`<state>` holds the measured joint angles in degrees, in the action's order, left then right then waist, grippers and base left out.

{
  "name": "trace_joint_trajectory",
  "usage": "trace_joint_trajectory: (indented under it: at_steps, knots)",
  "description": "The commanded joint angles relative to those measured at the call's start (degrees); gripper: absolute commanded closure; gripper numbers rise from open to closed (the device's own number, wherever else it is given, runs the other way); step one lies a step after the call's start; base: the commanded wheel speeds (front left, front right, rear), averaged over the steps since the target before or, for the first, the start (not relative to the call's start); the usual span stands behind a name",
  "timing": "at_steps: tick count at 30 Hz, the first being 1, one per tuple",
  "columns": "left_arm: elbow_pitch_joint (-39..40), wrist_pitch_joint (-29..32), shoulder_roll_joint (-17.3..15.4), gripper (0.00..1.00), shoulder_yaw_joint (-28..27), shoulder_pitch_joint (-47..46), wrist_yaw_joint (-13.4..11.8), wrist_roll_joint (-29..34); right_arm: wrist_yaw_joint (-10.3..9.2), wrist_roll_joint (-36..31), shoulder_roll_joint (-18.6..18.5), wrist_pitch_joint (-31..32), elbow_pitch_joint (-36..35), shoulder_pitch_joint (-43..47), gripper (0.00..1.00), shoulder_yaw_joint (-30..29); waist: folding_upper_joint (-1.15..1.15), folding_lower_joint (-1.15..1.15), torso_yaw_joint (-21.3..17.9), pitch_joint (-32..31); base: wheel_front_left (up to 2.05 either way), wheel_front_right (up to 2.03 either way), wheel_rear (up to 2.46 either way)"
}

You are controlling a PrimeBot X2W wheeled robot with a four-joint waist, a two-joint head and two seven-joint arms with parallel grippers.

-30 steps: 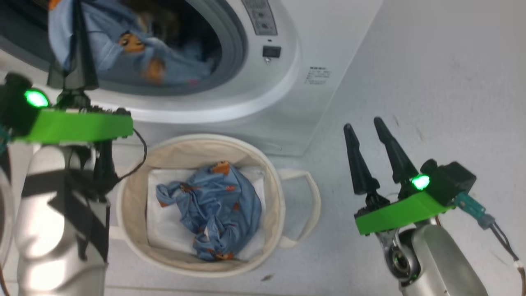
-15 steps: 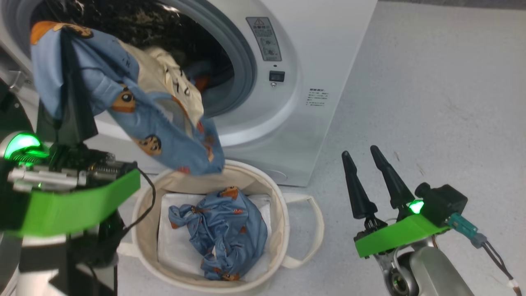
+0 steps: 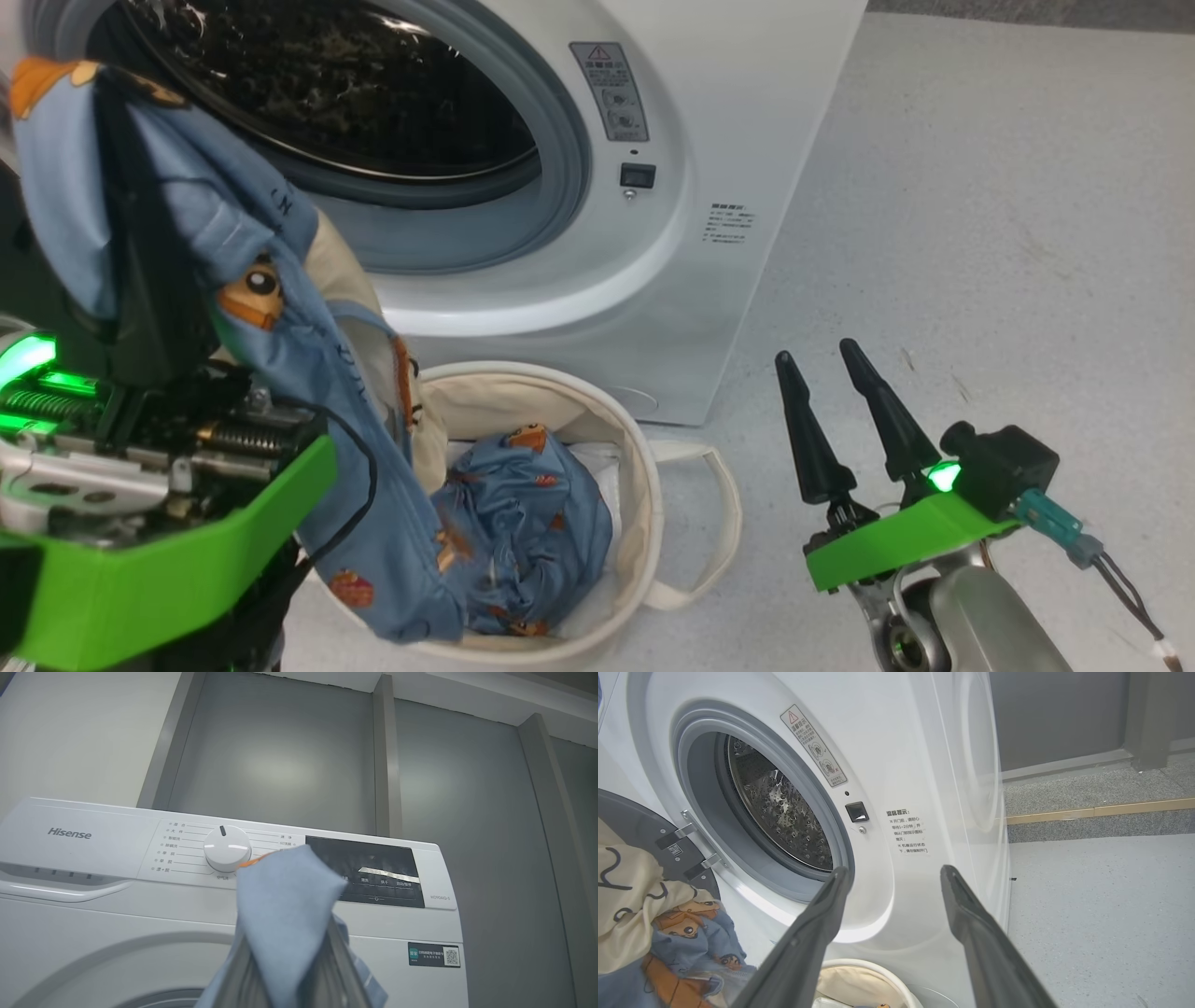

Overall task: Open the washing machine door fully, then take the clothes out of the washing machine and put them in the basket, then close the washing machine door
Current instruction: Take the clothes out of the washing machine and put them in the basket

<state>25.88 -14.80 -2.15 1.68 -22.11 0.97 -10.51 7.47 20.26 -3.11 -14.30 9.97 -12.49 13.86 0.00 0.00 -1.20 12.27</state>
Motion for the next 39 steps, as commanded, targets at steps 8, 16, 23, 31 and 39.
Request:
trace_joint_trajectory:
  at_steps: [8, 16, 23, 31, 39]
  knots:
    - [-3.83, -0.16, -0.74, 1.0, -0.25, 1.76, -1.09, 1.85, 0.02, 0.01, 0.24, -0.7, -1.89, -1.34, 0.0, 0.82, 0.0, 0.0, 0.23, 2.01, 0.0, 0.0, 0.0]
    - [-19.67, 4.09, -0.74, 1.0, 3.07, 3.2, -3.87, 4.67, 0.02, -0.37, 0.24, -0.7, -2.11, -2.0, 0.0, 0.56, 0.0, 0.0, 0.53, 3.93, 0.0, 0.0, 0.0]
    - [-34.07, 1.83, -0.74, 1.0, 4.68, 0.38, -4.4, 4.63, 0.02, -1.18, 0.24, -0.7, -2.46, -3.06, 0.0, 0.41, 0.0, 0.0, 0.71, 6.67, 0.0, 0.0, 0.0]
    - [-49.61, 0.22, -0.73, 1.0, 6.18, -4.85, -3.49, 3.86, 0.02, -1.93, 0.24, -0.7, -3.08, -4.48, 0.0, 0.47, 0.0, 0.0, 0.44, 10.77, 0.0, 0.0, 0.0]
    - [-63.92, -0.17, -0.73, 1.0, 8.03, -10.62, -2.63, 3.81, 0.02, -2.3, 0.24, -0.7, -3.51, -6.06, 0.0, 0.48, 0.0, 0.0, -0.38, 13.69, 0.0, 0.0, 0.0]
